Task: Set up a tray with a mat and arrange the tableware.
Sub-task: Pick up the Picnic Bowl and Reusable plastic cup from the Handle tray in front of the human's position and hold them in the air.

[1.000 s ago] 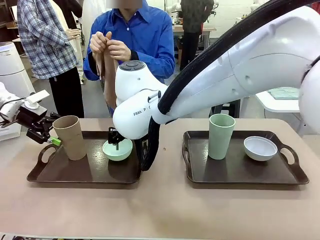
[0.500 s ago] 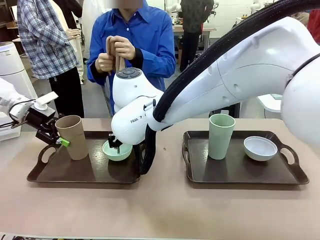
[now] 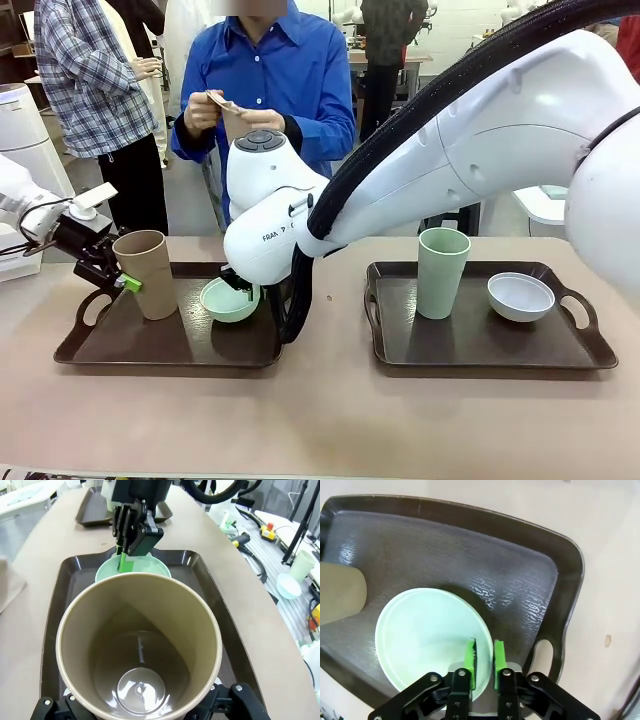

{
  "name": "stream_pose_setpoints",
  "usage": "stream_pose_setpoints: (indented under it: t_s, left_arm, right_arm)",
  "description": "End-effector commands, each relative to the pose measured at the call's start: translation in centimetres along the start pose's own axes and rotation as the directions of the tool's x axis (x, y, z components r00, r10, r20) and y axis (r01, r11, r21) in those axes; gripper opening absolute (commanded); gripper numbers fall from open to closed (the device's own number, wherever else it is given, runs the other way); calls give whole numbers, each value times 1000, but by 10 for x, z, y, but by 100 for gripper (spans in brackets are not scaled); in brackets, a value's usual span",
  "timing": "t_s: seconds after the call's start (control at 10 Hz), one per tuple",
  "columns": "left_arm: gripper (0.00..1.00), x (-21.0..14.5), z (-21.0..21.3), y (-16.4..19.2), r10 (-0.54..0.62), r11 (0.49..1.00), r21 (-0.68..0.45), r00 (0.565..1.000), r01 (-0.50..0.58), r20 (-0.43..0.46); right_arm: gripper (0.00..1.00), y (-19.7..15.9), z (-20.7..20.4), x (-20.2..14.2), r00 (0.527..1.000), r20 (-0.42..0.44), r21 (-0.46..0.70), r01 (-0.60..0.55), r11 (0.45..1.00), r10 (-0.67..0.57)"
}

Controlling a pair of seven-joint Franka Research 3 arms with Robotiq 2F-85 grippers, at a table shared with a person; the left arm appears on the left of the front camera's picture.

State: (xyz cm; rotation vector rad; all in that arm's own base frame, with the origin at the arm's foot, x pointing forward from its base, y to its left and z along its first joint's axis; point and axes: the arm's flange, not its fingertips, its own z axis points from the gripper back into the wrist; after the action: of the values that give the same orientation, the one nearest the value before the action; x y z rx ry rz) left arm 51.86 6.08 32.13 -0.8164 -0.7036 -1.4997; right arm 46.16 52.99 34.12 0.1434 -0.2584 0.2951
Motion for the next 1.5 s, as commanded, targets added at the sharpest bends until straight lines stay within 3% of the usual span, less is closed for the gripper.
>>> stream_pose_setpoints:
  t_s: [0.0, 0.1, 0.2, 0.3, 0.5, 0.8, 1.0, 1.4]
  left_arm:
    - [37, -3, -2, 5, -6, 1000, 15, 1000, 6, -11]
    - [37, -3, -2, 4, 3, 1000, 19, 1000, -3, -17]
    - [0, -2, -1, 4, 10, 1000, 23, 1000, -9, -17]
    - [37, 2, 2, 1, 15, 1000, 26, 1000, -15, -15]
    - [37, 22, 21, -15, 67, 998, 19, 998, -67, -16]
    - [37, 72, 65, -61, 27, 997, 77, 999, -23, -40]
    - [37, 98, 84, -92, -15, 992, 125, 998, 22, -59]
    - [37, 132, 110, -126, -52, 970, 234, 996, 68, -74]
  right_arm:
    - [0, -4, 6, -6, 999, 44, -26, -14, 1000, 15]
    - [0, -6, 7, -7, 999, 38, -34, -14, 999, 15]
    - [0, -7, 8, -7, 1000, 29, -37, -8, 999, 9]
    - [0, -6, 15, -9, 1000, 8, -34, -1, 999, 1]
    - [0, -3, 59, -19, 1000, 9, 30, 13, 999, -13]
    - [0, 3, 156, -46, 998, 70, 54, -12, 998, 9]
    - [0, 9, 198, -61, 992, 122, 19, -21, 1000, 18]
    - [0, 8, 203, -61, 996, 88, -16, 16, 1000, -14]
